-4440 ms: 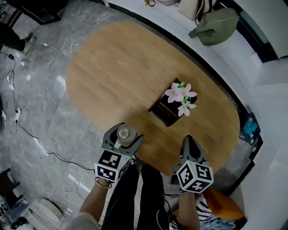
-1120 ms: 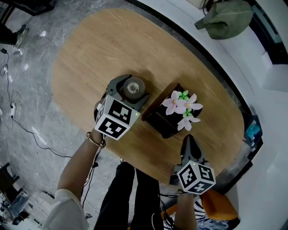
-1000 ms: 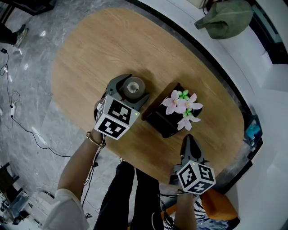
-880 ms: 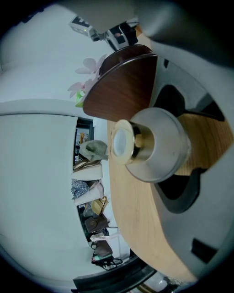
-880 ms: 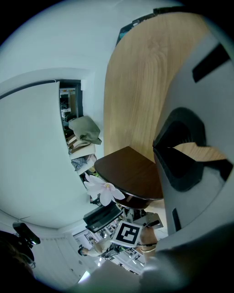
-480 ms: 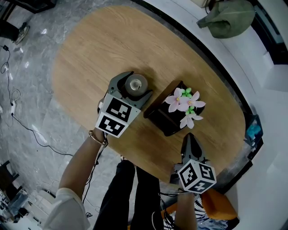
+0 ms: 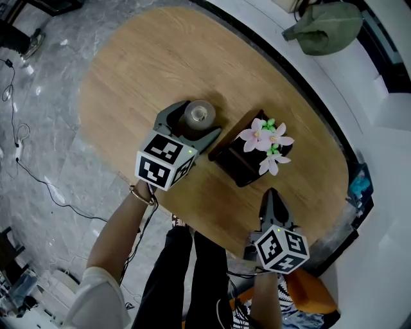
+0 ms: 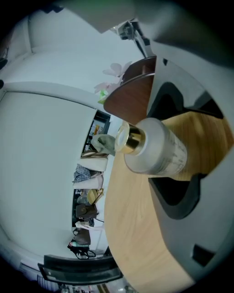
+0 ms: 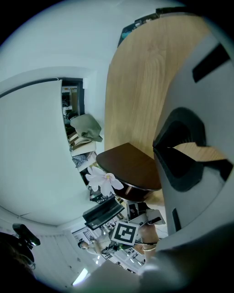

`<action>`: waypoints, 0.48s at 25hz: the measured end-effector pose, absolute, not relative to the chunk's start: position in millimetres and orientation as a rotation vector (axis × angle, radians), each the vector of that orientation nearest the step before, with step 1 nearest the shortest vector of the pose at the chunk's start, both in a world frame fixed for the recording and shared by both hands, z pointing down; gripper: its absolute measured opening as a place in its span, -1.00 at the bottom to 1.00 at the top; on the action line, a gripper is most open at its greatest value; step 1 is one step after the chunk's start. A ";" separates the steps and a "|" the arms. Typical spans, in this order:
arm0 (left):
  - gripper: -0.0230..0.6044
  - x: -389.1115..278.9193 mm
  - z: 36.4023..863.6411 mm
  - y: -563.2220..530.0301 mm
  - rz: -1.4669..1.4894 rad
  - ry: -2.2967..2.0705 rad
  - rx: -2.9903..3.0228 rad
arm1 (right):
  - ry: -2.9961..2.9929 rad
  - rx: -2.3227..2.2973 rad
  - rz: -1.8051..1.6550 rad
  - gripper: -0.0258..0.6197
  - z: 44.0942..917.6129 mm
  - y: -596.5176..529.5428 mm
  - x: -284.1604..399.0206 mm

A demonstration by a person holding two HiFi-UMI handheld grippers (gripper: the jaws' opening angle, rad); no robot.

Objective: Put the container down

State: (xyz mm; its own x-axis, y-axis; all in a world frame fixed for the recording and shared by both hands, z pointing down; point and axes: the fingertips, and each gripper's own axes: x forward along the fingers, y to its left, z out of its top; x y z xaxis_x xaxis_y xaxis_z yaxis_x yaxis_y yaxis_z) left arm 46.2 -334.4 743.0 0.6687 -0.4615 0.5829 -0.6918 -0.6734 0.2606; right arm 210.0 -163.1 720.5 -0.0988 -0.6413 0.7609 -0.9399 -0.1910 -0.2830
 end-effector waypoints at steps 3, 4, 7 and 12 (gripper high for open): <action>0.32 39.8 739.1 -324.1 0.616 -0.902 2.378 | -1.725 1.837 1.179 -0.85 712.6 -159.1 210.3; 0.32 35.9 738.3 -320.3 0.611 -0.915 2.363 | -1.725 1.840 1.172 -0.85 708.8 -158.3 210.9; 0.32 19.1 735.0 -305.8 0.613 -0.958 2.314 | -1.728 1.852 1.140 -0.85 692.7 -156.2 212.7; 0.31 2.8 700.1 -272.2 0.559 -0.957 2.233 | -1.719 1.882 1.097 -0.85 654.6 -148.7 213.5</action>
